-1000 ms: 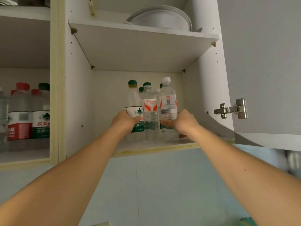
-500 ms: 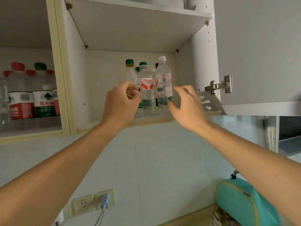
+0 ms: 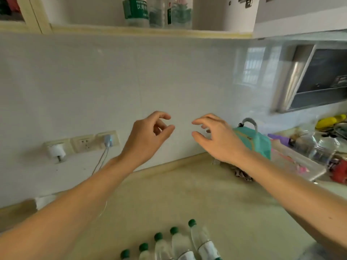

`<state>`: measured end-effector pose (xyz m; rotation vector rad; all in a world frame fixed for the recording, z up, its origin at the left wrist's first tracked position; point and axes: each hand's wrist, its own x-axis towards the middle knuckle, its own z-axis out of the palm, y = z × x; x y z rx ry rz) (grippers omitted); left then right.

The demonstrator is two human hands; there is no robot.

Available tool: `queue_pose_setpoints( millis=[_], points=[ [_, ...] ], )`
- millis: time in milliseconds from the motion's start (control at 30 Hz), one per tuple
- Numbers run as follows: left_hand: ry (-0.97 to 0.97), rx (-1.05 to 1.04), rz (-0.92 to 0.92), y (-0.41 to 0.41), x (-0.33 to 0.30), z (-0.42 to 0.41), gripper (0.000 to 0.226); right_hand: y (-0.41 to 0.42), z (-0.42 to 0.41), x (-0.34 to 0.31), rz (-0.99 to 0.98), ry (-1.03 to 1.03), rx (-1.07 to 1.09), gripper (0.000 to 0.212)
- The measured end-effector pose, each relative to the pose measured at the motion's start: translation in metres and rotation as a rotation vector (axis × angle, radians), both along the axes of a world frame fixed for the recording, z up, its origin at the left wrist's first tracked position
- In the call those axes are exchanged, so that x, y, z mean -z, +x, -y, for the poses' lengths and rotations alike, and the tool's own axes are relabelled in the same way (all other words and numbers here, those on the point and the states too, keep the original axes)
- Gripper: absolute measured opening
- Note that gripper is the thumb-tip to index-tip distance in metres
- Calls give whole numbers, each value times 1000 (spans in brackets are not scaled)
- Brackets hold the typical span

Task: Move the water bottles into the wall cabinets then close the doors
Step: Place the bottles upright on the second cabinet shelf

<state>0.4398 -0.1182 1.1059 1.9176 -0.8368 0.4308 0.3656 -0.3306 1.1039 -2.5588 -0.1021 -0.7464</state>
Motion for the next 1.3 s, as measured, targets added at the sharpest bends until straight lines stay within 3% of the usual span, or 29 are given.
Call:
queue_pose_setpoints(
  millis=[233, 367, 467, 633, 767, 900, 1033, 1133, 1300],
  points=[
    [225, -82, -410, -20, 153, 6, 32, -11, 21, 123, -317, 137, 18, 28],
    [396, -180, -739, -36, 232, 6, 45, -24, 21, 203, -570, 291, 26, 33],
    [529, -261, -856, -53, 270, 10, 56, -36, 17, 256, -732, 369, 50, 43],
    [546, -320, -902, -79, 306, 29, 63, -49, 12, 314, -835, 434, 96, 63],
    [613, -424, -849, -90, 319, 46, 66, -48, 18, 334, -873, 371, 90, 76],
    [738, -501, -710, -96, 323, 59, 53, -46, 30, 345, -935, 373, 72, 75],
    [714, -540, -664, -99, 328, 69, 56, -43, 49, 348, -936, 393, 54, 69],
    [667, -573, -704, -99, 334, 78, 68, -39, 62, 349, -912, 420, 75, 69],
    [533, -579, -926, -95, 348, 100, 91, -33, 71, 353, -949, 453, 134, 68]
  ],
)
